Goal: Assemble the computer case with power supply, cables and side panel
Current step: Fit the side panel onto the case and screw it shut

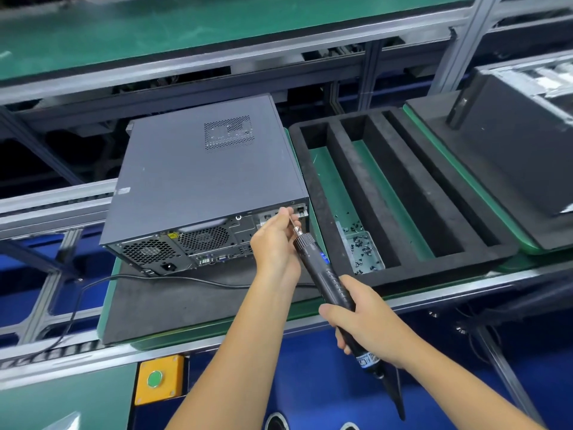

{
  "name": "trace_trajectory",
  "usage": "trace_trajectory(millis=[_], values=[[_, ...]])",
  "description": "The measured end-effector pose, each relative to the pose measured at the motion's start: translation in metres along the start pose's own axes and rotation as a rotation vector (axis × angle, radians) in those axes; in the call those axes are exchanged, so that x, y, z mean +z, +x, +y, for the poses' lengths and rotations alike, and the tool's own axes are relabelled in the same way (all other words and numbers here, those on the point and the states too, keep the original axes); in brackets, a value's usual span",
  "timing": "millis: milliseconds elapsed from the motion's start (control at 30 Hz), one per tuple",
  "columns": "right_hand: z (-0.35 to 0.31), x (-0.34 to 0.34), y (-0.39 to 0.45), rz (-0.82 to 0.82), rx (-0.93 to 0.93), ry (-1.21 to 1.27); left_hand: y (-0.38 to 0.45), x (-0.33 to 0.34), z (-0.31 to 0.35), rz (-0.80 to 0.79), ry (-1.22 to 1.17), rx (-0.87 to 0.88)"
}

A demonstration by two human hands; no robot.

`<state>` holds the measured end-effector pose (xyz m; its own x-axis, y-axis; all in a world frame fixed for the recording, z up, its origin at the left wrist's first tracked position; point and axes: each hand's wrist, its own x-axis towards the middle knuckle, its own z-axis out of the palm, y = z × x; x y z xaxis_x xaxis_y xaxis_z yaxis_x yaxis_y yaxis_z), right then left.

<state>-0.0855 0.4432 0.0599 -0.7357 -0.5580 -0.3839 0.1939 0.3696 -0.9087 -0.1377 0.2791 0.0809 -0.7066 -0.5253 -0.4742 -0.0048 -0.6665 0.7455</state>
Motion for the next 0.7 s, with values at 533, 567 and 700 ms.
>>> trace_trajectory(millis=[533, 567, 700], values=[[-0.008, -0.004, 0.000, -0.052, 0.007, 0.025, 0.009, -0.016, 0.006, -0.216, -0.067, -0.196], [-0.009, -0.005, 0.000, -0.060, 0.015, 0.025, 0.009, -0.016, 0.006, -0.221, -0.068, -0.198], [-0.013, -0.010, -0.001, -0.067, 0.024, 0.026, 0.011, -0.013, 0.006, -0.227, -0.084, -0.210]])
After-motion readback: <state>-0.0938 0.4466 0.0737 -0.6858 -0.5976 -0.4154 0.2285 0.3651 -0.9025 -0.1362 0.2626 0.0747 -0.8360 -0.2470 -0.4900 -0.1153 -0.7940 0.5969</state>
